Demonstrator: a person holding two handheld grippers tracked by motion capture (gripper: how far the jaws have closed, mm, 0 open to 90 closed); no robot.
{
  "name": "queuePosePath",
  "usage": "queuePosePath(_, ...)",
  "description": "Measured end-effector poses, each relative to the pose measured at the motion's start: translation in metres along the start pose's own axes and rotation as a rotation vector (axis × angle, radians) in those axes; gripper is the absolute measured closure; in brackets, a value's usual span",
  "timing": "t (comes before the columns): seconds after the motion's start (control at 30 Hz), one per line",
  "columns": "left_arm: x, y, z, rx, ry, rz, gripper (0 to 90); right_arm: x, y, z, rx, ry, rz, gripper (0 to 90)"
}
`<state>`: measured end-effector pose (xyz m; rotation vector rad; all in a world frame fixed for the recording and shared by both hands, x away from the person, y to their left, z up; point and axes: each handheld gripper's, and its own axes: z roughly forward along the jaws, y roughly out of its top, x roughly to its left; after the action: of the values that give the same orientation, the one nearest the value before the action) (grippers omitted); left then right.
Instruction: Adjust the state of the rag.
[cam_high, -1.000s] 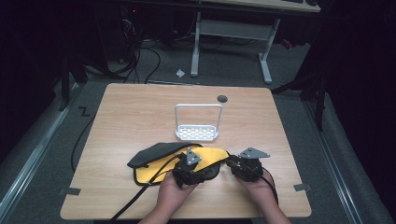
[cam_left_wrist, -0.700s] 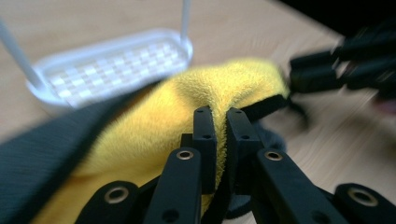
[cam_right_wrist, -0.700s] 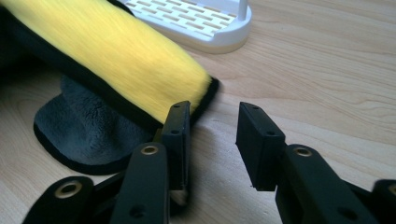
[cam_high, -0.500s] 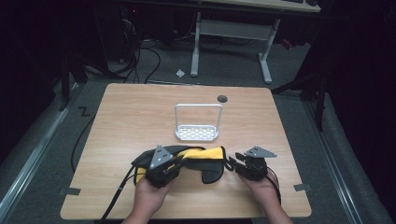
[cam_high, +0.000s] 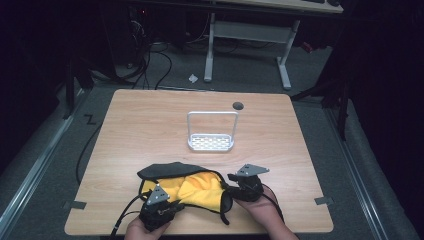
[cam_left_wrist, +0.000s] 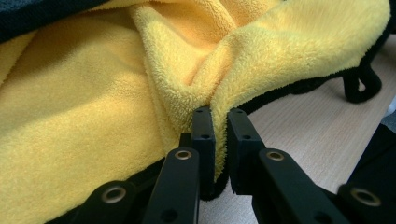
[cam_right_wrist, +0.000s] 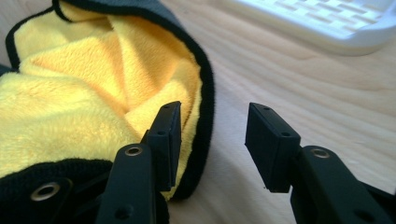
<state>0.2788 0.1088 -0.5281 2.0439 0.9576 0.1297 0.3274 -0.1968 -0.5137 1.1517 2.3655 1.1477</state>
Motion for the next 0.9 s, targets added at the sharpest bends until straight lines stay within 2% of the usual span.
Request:
queuePosePath(0.07,0.000,0.000,0.000,0.001,0.001,0.001,82.8,0.004,-0.002,0.007,0.038,0.007,-0.011,59.3)
queuePosePath(0.1,0.000,0.001,0.000,0.002,0.002,0.001,82.8,0.004,-0.003,0.009,0.060,0.014,-0.014,66.9)
queuePosePath(0.13,0.000,0.001,0.000,0.000,0.001,0.000,82.7,0.005,-0.005,0.012,0.076,0.022,-0.023,81.5)
queuePosePath(0.17,0.000,0.001,0.000,0.000,0.003,0.000,82.7,0.006,-0.006,0.011,0.078,0.001,-0.058,87.1)
queuePosePath(0.2,-0.001,0.002,0.000,-0.002,0.003,-0.006,82.7,0.005,-0.004,0.010,0.074,-0.024,-0.068,87.6)
queuePosePath(0.3,-0.005,0.009,0.003,-0.007,-0.008,0.008,82.8,-0.017,0.013,-0.007,-0.008,-0.134,-0.036,87.7)
queuePosePath(0.4,-0.013,0.015,0.009,0.001,-0.020,0.048,82.8,-0.047,0.038,-0.023,-0.067,-0.230,0.007,87.2)
queuePosePath(0.5,-0.018,0.015,0.015,0.020,-0.034,0.066,82.9,-0.068,0.056,-0.025,-0.064,-0.281,0.019,83.5)
queuePosePath(0.53,-0.019,0.013,0.017,0.021,-0.035,0.068,82.8,-0.075,0.060,-0.023,-0.053,-0.298,0.020,79.8)
queuePosePath(0.57,-0.019,0.013,0.018,0.023,-0.036,0.063,82.8,-0.083,0.064,-0.018,-0.034,-0.293,0.035,73.1)
queuePosePath(0.67,-0.018,0.013,0.019,0.021,-0.061,0.041,78.4,-0.087,0.066,-0.012,-0.009,-0.280,0.047,64.3)
queuePosePath(0.73,-0.018,0.014,0.020,0.015,-0.101,0.018,64.0,-0.082,0.064,-0.013,-0.012,-0.265,0.041,58.6)
queuePosePath(0.83,-0.019,0.014,0.019,-0.001,-0.112,0.010,55.7,-0.072,0.058,-0.021,-0.031,-0.257,0.017,54.8)
queuePosePath(0.9,-0.020,0.015,0.018,-0.005,-0.112,0.010,52.7,-0.067,0.056,-0.029,-0.040,-0.270,0.004,52.7)
